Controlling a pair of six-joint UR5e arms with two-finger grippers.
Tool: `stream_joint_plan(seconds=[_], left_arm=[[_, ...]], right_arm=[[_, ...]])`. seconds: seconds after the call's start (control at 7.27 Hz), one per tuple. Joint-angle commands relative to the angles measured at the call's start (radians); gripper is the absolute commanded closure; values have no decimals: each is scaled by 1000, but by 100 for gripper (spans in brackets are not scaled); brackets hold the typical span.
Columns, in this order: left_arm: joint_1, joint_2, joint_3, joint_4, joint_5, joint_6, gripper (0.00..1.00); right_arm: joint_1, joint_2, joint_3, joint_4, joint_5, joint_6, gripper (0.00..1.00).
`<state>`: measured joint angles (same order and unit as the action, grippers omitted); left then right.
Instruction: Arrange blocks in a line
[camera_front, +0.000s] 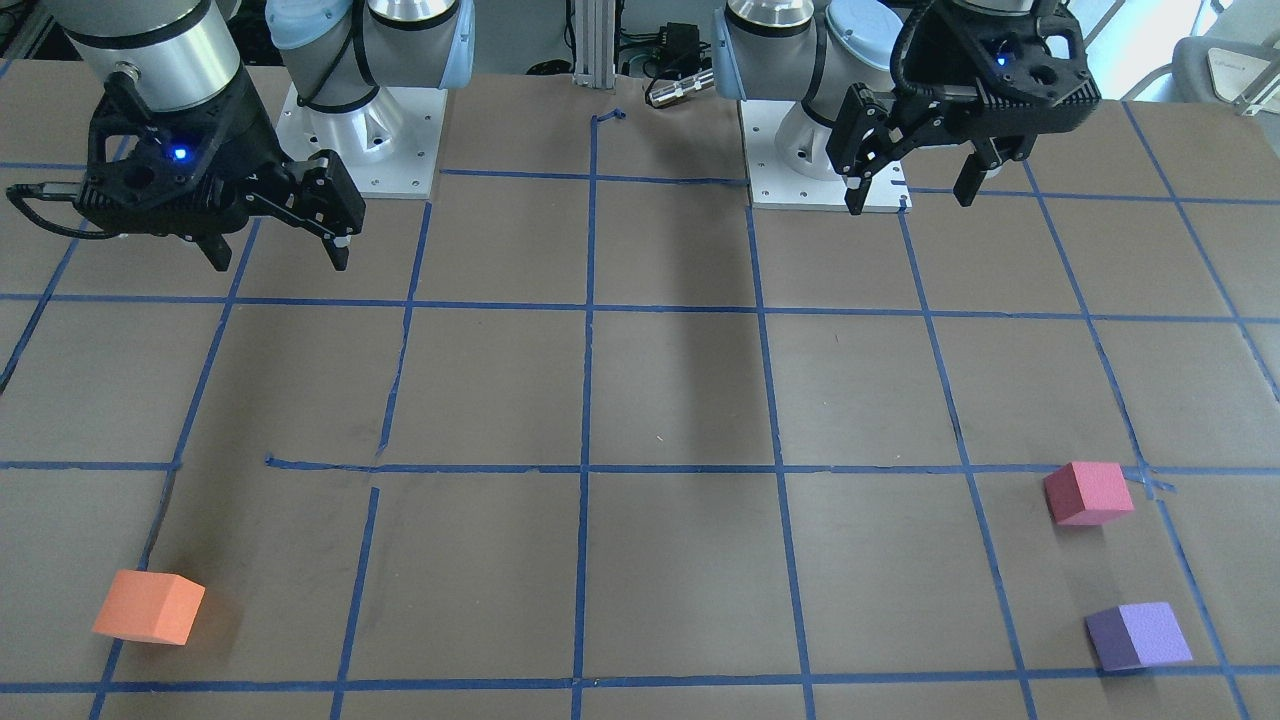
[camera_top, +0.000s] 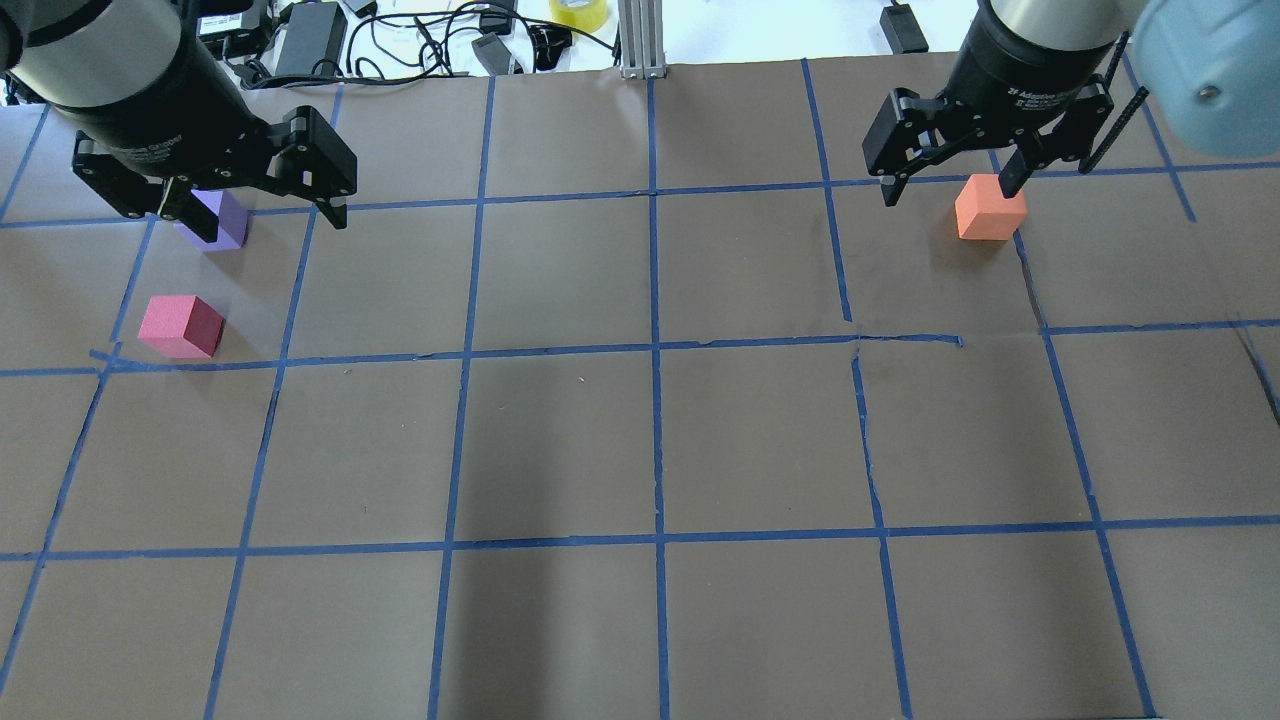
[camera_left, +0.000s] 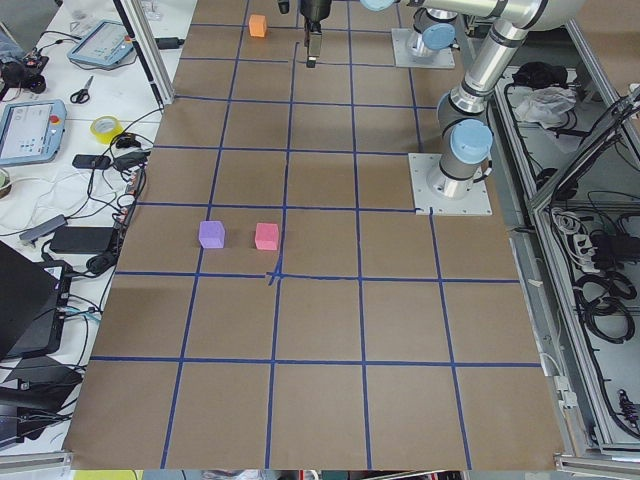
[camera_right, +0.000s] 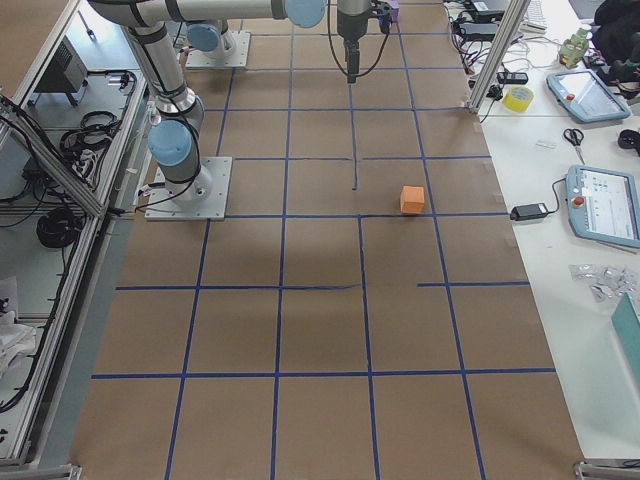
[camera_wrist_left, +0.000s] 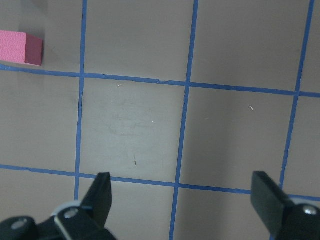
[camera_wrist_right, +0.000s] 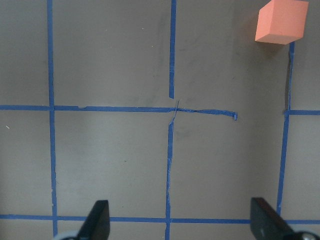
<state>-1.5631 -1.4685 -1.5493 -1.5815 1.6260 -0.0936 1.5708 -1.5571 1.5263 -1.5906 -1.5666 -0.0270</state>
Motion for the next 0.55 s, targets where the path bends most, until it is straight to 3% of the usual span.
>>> stream_joint_plan(seconds=[0.0, 0.41], left_arm=[[0, 0, 0, 0, 0, 0, 0], [0, 0, -5, 0, 0, 0, 0]], right_arm=[[0, 0, 2, 8, 0, 4, 0], [0, 0, 0, 8, -1, 7, 0]])
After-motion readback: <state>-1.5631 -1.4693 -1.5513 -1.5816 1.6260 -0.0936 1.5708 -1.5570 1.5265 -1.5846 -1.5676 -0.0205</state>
